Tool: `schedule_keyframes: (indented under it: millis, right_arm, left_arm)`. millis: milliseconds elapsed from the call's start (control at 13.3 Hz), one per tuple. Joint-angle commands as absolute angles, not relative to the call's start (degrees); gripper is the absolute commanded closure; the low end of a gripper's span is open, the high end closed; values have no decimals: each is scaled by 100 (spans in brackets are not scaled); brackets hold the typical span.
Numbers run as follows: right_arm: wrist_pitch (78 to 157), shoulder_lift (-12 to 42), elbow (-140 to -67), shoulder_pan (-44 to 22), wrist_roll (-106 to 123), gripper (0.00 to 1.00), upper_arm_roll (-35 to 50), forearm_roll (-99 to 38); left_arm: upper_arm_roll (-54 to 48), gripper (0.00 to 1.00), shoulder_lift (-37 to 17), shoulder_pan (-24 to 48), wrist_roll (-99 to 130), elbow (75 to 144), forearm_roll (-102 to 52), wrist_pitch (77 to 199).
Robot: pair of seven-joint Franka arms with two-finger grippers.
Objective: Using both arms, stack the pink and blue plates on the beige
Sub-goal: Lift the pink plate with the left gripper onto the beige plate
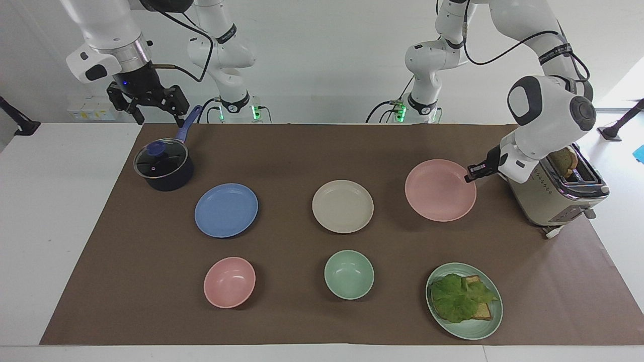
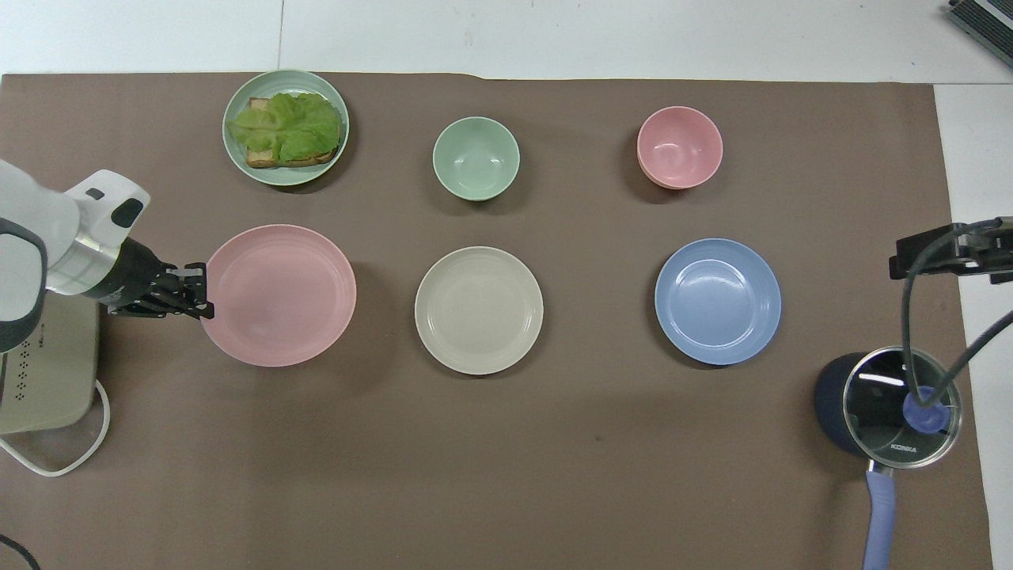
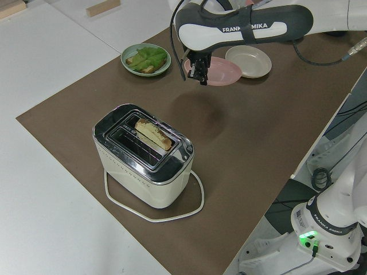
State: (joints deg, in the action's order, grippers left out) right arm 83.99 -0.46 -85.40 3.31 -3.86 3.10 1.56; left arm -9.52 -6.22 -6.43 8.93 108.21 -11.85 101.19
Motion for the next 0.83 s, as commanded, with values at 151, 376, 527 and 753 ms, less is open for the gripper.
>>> schedule_keyframes:
  millis: [151,376,527,753]
  right_arm:
    - [8385,-176,-8675,378,-369,0,316,114]
    - [8385,-176,-8675,378,-369,0,316,114]
    - [8385,-176,-8675,378,-360,0,316,114]
    - [8376,-176,-8684,378,-360,0,308,114]
  left_arm:
    - [-888,100,-571,402,914,10907,-1503,10493]
    - [-888,100,-641,1000,966,11021,-1634,11072]
    - [-888,100,-746,1299,1238,11188,-1749,11634]
    - [-879,100,-1194,1608,1450,11215,-1749,12302]
